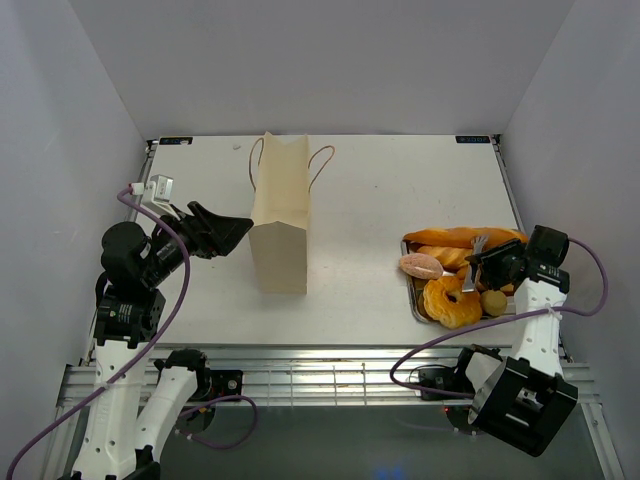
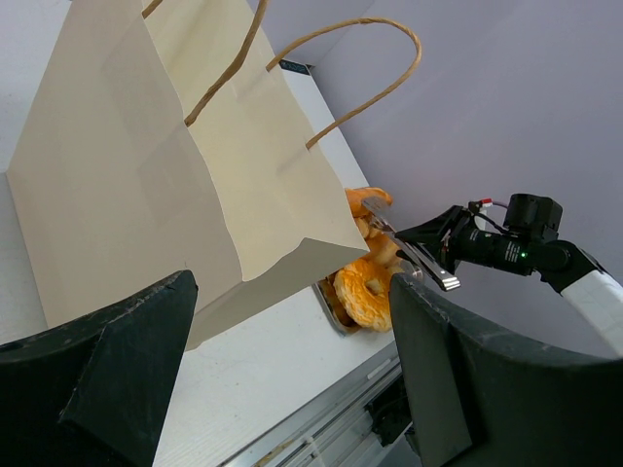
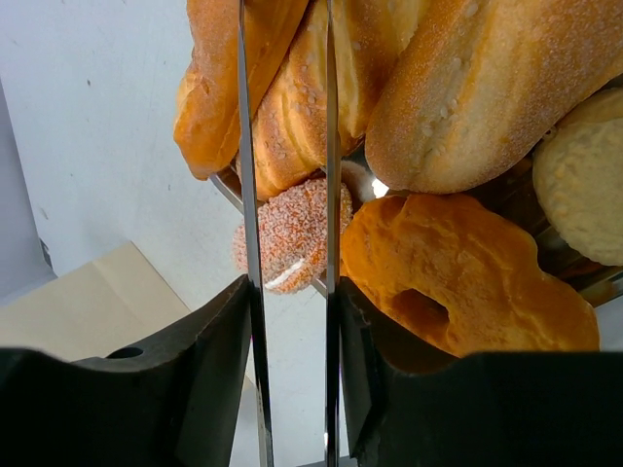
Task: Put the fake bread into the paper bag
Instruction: Pick up the fake bread from the plate.
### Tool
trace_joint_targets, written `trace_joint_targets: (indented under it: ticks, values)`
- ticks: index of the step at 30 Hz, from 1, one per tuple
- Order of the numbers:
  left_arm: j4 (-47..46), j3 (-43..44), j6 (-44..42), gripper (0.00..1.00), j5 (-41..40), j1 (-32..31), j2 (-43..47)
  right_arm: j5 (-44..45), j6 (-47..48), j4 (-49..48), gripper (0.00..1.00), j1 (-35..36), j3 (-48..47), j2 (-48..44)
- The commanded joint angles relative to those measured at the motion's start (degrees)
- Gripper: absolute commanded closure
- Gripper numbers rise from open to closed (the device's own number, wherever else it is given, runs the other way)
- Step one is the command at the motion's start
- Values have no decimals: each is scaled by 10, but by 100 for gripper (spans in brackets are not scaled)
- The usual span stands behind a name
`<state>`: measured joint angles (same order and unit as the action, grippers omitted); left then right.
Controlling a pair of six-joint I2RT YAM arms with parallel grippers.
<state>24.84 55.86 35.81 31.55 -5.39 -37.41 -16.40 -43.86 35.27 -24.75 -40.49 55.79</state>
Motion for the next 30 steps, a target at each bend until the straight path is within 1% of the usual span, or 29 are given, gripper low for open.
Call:
trace_joint_targets:
  ticks: [1, 2, 6, 7, 13, 17, 21, 25, 30]
  values:
    - [-7, -2, -3, 10, 4, 0, 1, -6, -6, -35, 58, -6, 4, 1]
    - [-8, -1, -2, 10, 4, 0, -1, -6, -6, -36, 60, -6, 4, 2]
    - [-8, 0, -1, 10, 4, 0, -2, -12, -7, -36, 71, -6, 8, -1]
    - [-8, 0, -1, 10, 4, 1, -2, -13, -10, -35, 76, -6, 9, -1]
    - [-7, -2, -2, 10, 4, 0, 0, -14, -18, -33, 83, -11, 14, -14]
    - [-7, -1, -3, 10, 5, 1, 2, -21, -22, -32, 85, -11, 16, -33]
    - [-5, -2, -5, 10, 4, 0, 2, -35, -26, -22, 90, -11, 2, -55]
    - [-5, -2, -5, 10, 4, 1, 1, -49, -26, -5, 89, -11, -20, -60]
    - [-8, 6, -3, 10, 5, 0, -1, -71, -31, 3, 78, -12, -19, -53]
